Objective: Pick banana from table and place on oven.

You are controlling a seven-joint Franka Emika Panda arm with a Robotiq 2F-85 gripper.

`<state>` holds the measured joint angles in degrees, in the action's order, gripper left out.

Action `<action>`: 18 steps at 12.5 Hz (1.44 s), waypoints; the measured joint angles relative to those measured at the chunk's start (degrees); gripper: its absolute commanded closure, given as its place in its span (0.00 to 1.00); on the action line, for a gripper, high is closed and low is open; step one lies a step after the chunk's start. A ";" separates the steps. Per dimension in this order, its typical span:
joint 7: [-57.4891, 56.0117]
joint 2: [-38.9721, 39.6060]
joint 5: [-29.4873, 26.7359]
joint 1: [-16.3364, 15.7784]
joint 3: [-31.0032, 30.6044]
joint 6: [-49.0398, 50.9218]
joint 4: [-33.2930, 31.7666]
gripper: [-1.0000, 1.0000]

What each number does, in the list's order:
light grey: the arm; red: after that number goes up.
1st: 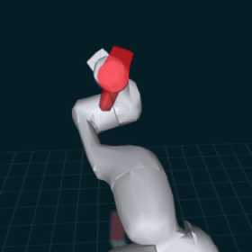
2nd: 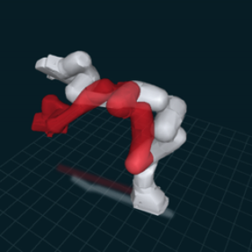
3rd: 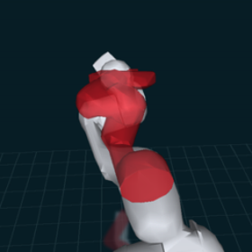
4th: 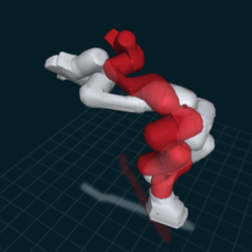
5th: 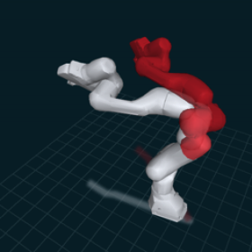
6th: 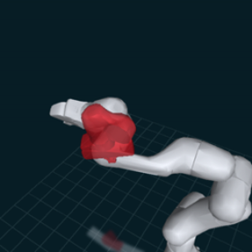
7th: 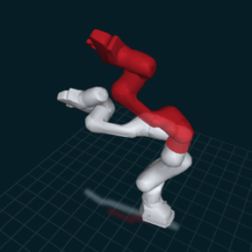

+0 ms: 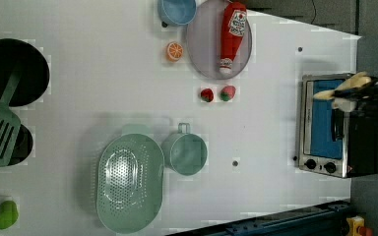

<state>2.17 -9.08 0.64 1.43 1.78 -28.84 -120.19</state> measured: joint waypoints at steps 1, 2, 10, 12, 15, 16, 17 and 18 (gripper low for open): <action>-0.16 -0.96 1.00 -0.32 0.81 3.58 1.79 0.75; -0.99 -1.30 1.00 -1.12 2.63 6.17 3.13 0.75; -18.58 12.07 1.06 3.88 20.34 1.87 5.76 0.75; -22.23 16.08 1.93 4.70 24.46 -2.55 5.48 0.75; -27.59 20.57 1.23 5.57 27.37 -6.77 5.26 0.75; -29.04 21.81 0.87 5.66 27.88 -6.66 5.60 0.75; -29.39 22.77 1.38 5.75 28.07 -7.13 5.65 0.70; -29.39 23.47 1.72 5.68 28.44 -8.48 5.88 0.60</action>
<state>-27.22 14.39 2.36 7.11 30.21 -37.32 -114.31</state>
